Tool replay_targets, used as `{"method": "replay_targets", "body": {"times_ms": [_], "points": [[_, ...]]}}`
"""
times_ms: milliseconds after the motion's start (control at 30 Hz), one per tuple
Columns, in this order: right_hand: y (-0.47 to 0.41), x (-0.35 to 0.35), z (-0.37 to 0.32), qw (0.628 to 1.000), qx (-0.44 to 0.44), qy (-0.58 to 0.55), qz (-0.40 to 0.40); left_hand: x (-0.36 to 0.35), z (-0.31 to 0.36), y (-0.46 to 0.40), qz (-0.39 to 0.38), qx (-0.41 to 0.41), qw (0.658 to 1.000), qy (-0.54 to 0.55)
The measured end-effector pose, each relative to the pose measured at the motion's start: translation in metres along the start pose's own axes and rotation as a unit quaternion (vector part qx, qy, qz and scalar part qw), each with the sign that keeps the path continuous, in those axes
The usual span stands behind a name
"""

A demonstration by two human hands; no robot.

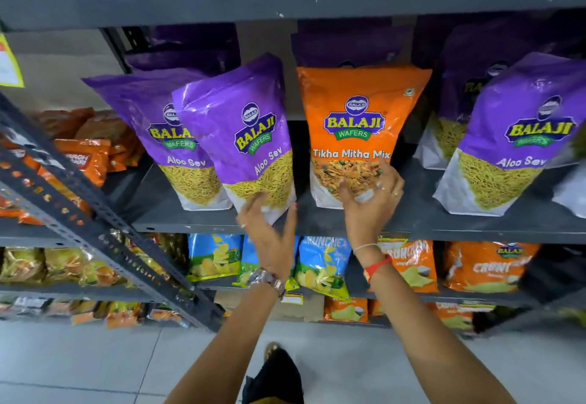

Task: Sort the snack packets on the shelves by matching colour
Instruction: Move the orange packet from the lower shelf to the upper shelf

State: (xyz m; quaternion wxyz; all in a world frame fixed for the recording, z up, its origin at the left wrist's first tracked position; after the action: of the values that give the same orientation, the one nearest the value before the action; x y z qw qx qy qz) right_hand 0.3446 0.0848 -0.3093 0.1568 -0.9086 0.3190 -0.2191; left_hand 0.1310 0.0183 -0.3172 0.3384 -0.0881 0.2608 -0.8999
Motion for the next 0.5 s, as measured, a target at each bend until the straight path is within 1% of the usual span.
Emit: {"method": "replay_targets", "body": {"times_ms": [33,100,133,167,267,333,400,500], "points": [[-0.007,0.0,0.004,1.0,-0.002,0.022,-0.02,-0.02,0.003,0.002,-0.069,0.01,0.998,0.012],[-0.016,-0.001,0.013,0.998,0.001,0.036,-0.055,-0.061,0.009,0.006,-0.19,0.035,0.98,0.046],[-0.02,-0.002,0.019,0.997,-0.005,0.034,-0.072,-0.078,0.01,0.007,-0.226,0.048,0.971,0.059],[-0.023,-0.005,0.027,0.995,-0.019,0.03,-0.092,-0.091,0.009,0.006,-0.246,0.066,0.965,0.061],[-0.03,-0.019,0.047,0.984,-0.059,0.004,-0.169,-0.117,-0.01,-0.004,-0.256,0.161,0.95,0.079],[-0.033,-0.027,0.053,0.973,-0.068,-0.02,-0.219,-0.126,-0.021,-0.012,-0.252,0.212,0.936,0.123],[-0.034,-0.031,0.053,0.964,-0.075,-0.026,-0.254,-0.13,-0.028,-0.017,-0.257,0.227,0.927,0.153],[-0.032,-0.027,0.052,0.963,-0.083,-0.022,-0.257,-0.129,-0.03,-0.019,-0.258,0.202,0.936,0.126]]}}
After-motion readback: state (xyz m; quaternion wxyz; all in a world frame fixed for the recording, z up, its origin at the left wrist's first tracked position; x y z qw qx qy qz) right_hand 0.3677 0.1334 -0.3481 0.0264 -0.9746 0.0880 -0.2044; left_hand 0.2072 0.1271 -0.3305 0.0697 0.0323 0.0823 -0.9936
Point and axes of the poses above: each hand's wrist, its own y-axis away from the middle knuckle, its own x-axis out of the back of the hand, z = x × y, the point moved 8 cm from there along -y, towards the middle knuckle, and after that the axes turned 11 degrees about y, right-handed, at the moved point
